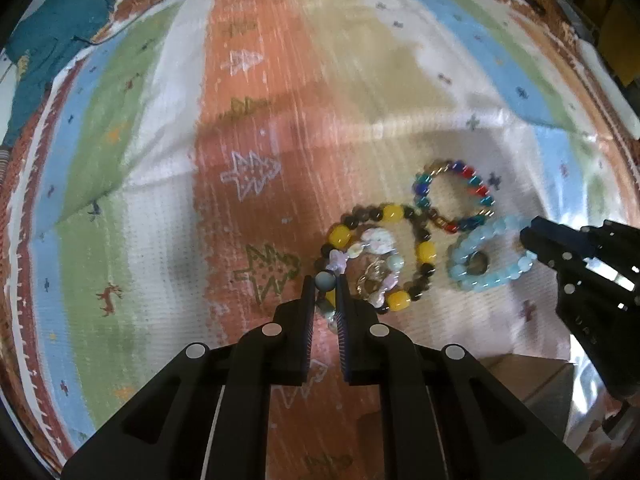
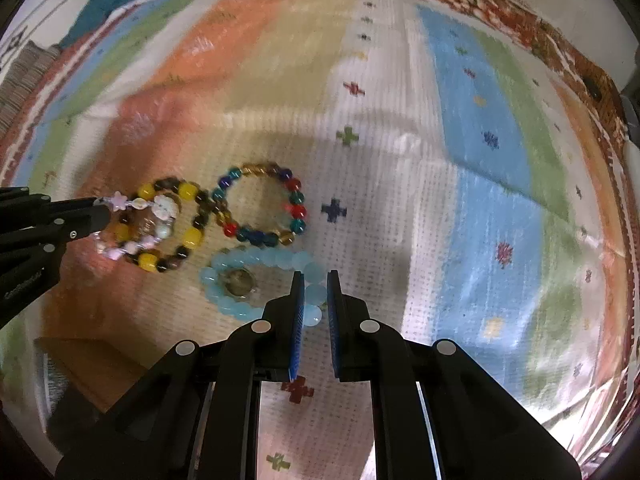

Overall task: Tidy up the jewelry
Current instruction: 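Lift the pearl bracelet with left tool while right tool carries the blue bracelet toward the tin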

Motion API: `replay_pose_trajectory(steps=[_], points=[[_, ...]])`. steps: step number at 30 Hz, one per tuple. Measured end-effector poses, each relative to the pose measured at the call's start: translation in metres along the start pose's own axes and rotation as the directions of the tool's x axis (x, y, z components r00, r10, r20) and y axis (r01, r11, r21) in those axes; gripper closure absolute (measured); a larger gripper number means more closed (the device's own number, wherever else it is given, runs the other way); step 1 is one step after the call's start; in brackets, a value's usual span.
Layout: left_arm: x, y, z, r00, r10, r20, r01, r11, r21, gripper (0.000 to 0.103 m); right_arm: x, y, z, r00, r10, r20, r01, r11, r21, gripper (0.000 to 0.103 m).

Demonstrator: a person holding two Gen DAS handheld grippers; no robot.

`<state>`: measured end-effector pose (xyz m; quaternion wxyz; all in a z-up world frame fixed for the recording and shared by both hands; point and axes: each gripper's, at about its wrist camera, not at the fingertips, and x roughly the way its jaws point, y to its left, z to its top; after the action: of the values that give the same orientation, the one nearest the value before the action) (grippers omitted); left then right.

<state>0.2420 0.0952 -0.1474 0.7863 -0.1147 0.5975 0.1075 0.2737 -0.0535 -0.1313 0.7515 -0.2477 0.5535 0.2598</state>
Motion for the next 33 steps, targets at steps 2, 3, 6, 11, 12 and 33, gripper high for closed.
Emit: replay_pose_trajectory(steps=[2,3,6,11,12,33], points=[[-0.01,-0.005,0.001,1.0,-0.006,0.021,0.006,1.0,0.001,0.093,-0.009,0.0,0.002,1.0,0.008,0.019,-0.008,1.0,0.001,0.091],[-0.015,-0.007,0.002,0.999,-0.008,0.033,0.008,1.0,0.002,0.093,-0.015,0.001,0.002,0.999,0.011,0.03,-0.011,1.0,-0.001,0.091],[-0.029,-0.009,0.002,0.998,-0.017,0.063,0.017,1.0,0.004,0.093,-0.025,0.0,-0.001,0.998,0.019,0.052,-0.019,1.0,-0.001,0.091],[-0.048,-0.004,-0.002,0.994,-0.023,0.105,0.022,1.0,0.007,0.093,-0.042,0.0,-0.002,0.994,0.058,0.094,-0.059,0.998,0.005,0.091],[-0.05,0.0,-0.003,0.994,-0.023,0.11,0.022,1.0,0.01,0.093,-0.044,-0.002,-0.001,0.993,0.06,0.1,-0.061,0.998,0.008,0.091],[-0.091,-0.001,-0.016,0.98,-0.043,0.195,0.039,0.999,0.022,0.093,-0.082,-0.002,-0.013,0.981,0.065,0.181,-0.069,0.997,0.018,0.091]])
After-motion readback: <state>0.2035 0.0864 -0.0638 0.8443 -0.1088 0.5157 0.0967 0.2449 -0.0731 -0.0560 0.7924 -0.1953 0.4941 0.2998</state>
